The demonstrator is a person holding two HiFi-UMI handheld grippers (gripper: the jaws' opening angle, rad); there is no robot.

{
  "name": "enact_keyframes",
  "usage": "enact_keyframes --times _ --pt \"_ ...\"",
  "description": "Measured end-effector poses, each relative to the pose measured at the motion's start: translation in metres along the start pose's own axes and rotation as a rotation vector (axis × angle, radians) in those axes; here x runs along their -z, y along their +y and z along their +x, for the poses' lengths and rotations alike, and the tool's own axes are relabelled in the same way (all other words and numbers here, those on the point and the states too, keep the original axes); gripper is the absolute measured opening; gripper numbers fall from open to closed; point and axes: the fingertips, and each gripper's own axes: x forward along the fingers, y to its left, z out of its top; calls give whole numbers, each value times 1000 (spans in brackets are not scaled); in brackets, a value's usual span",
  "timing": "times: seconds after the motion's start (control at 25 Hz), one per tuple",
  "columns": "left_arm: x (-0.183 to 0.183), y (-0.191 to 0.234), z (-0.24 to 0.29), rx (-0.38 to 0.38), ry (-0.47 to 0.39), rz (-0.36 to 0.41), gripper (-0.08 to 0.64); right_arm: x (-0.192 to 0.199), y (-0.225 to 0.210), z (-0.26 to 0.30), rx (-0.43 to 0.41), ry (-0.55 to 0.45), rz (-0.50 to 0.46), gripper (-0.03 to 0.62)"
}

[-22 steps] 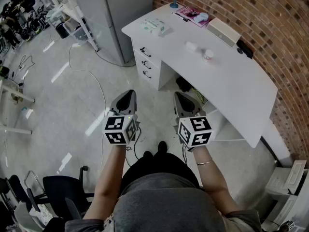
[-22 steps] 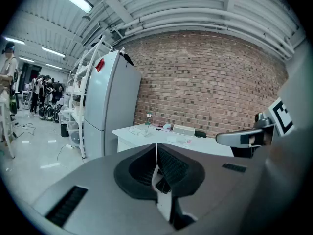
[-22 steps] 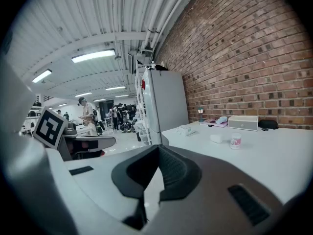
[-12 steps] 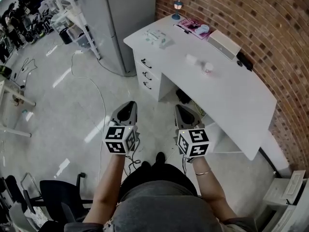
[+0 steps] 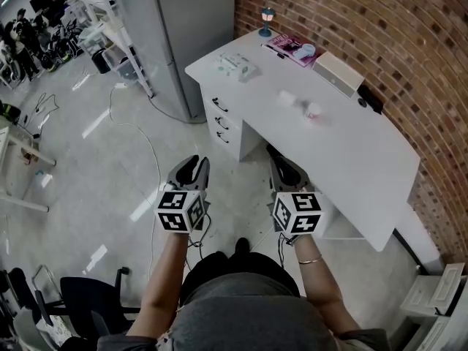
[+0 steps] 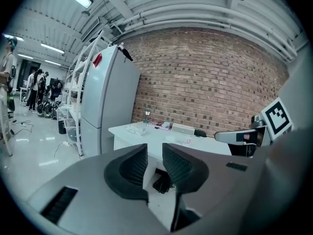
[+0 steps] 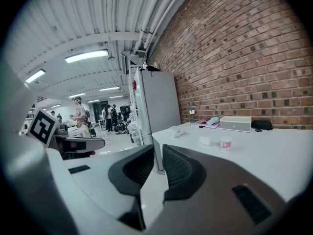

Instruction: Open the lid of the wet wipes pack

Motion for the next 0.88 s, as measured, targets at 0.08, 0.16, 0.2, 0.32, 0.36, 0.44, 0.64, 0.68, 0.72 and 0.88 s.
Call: enact_keyframes --times 0.08,0.16,0.2,0.32,0.36,0.44,0.64,0.68,0.72,0.88 --pt "0 -2 5 -1 3 -2 87 2 -3 2 -13 12 12 73" --pt "2 -4 10 -2 9 -4 91 5 -5 5 -31 25 22 102" --pt "2 -5 11 -4 11 -6 91 6 -4 6 -43 30 26 112" --pt "0 -6 16 -15 8 -10 97 5 -2 10 -76 35 22 149" --pt "-1 -6 18 -17 6 -10 100 6 -2 12 -83 38 17 157" --pt "-2 -4 20 -19 5 -12 103 7 0 17 -94 46 15 173" --pt "-1 8 34 -9 11 -31 117 5 4 34 -119 46 14 184" --pt "-1 11 39 -9 14 -30 118 4 3 39 -119 46 13 184" --pt "-1 14 44 -9 16 -29 118 3 2 45 -117 46 12 184" --pt "-8 32 72 -9 14 -28 120 -2 -7 71 -97 54 13 183"
